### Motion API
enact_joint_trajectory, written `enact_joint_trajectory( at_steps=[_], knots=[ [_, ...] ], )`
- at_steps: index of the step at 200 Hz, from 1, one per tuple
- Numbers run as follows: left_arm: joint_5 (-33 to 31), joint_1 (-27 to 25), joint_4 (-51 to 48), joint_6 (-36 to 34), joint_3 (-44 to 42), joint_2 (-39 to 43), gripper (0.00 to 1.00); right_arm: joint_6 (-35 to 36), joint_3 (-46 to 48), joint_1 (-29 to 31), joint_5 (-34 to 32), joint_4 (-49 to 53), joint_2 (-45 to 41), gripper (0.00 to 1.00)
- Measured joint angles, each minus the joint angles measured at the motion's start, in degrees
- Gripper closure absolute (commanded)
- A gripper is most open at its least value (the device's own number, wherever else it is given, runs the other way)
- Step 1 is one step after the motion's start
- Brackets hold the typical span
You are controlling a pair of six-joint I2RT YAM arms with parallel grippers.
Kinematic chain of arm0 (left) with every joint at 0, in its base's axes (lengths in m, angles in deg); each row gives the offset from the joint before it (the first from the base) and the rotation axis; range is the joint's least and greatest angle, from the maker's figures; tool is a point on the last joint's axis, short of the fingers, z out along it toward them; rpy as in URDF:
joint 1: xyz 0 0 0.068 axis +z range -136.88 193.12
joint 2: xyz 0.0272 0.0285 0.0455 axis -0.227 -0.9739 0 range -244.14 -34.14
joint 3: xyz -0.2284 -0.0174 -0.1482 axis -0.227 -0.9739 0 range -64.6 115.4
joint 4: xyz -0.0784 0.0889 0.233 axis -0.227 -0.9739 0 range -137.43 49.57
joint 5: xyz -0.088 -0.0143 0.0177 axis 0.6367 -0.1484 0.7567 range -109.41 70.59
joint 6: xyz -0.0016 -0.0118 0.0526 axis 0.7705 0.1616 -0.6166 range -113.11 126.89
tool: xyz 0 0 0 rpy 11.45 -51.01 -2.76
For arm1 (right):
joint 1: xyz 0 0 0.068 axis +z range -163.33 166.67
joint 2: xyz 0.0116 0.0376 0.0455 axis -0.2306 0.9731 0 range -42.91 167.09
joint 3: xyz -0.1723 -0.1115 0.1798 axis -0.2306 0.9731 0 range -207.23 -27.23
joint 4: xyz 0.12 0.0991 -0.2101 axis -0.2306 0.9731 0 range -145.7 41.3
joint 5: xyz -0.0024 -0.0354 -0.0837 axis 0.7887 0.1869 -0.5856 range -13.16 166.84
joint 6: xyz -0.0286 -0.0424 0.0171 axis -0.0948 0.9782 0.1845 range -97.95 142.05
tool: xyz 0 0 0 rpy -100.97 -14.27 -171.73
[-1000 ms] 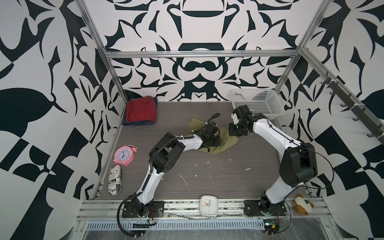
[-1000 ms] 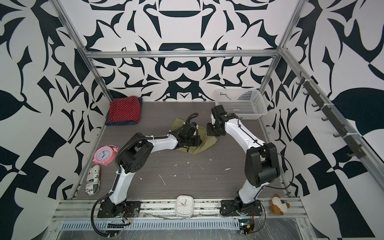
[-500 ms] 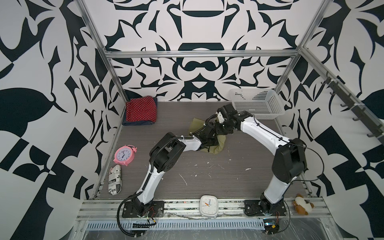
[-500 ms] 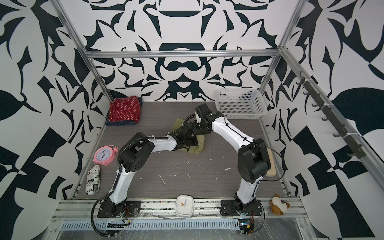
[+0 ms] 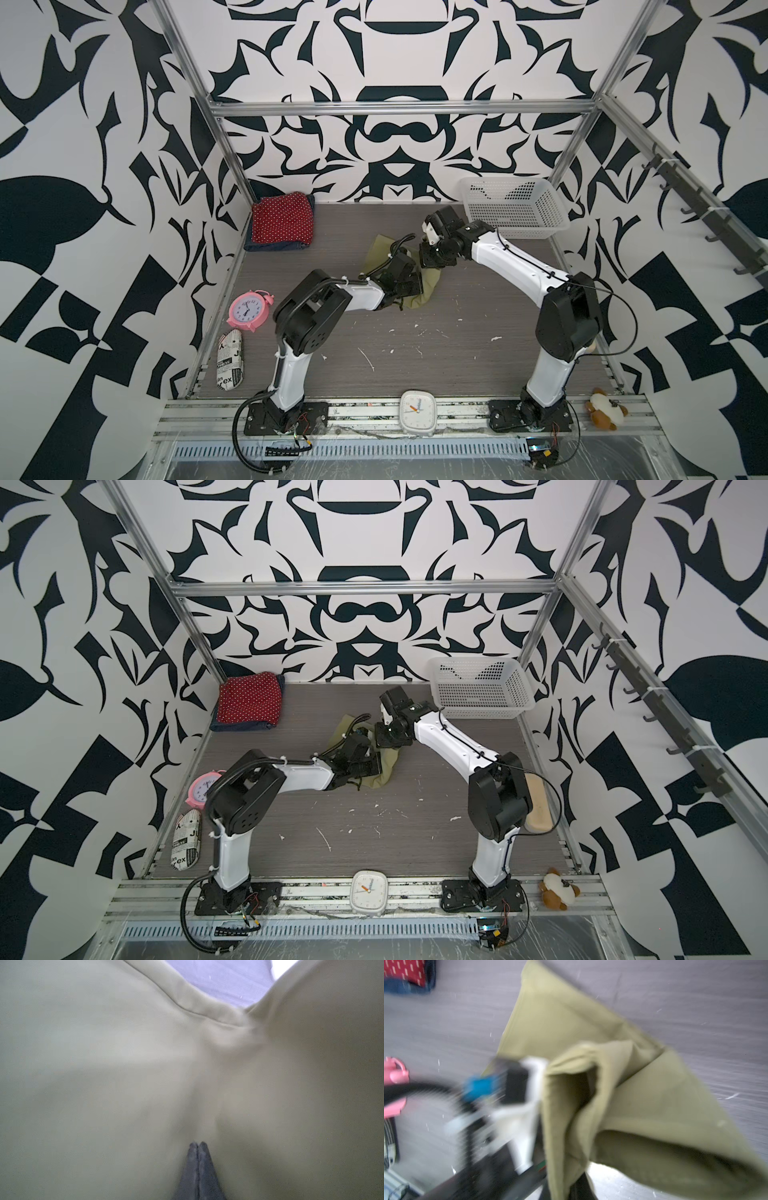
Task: Fold and stack the skirts
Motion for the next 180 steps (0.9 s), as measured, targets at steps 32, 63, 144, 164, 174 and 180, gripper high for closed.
enact_joint_trajectory(
  at_steps=[32, 63, 144, 164, 174, 180],
  knots=[
    [-0.44, 2.93, -0.07, 0.0, -3.67, 10.38, 0.96, -0.37, 1.73, -3.06, -1.9, -0.61, -2.47, 1.0],
    [-1.53, 7.39, -0.63, -1.07, -5.33, 15.52, 1.0, 0.0, 2.75, -5.2, -2.99, -0.26, -4.61, 1.0],
    [2.27, 7.04, -8.13, -10.95, -1.03, 14.69, 1.0, 8.22, 11.39, -15.8, -2.47, 4.87, -14.93, 1.0],
    [3.15, 4.46, -9.09, -13.07, 4.72, 10.8, 1.0, 10.1, 11.47, -18.05, -2.47, 6.1, -15.17, 1.0],
    [3.39, 3.56, -8.98, -13.55, 7.06, 8.46, 1.0, 10.4, 11.47, -18.36, -2.32, 6.38, -15.13, 1.0],
    [3.61, 3.1, -8.87, -13.73, 8.0, 7.06, 1.0, 10.49, 11.41, -18.34, -1.99, 6.56, -14.99, 1.0]
  ],
)
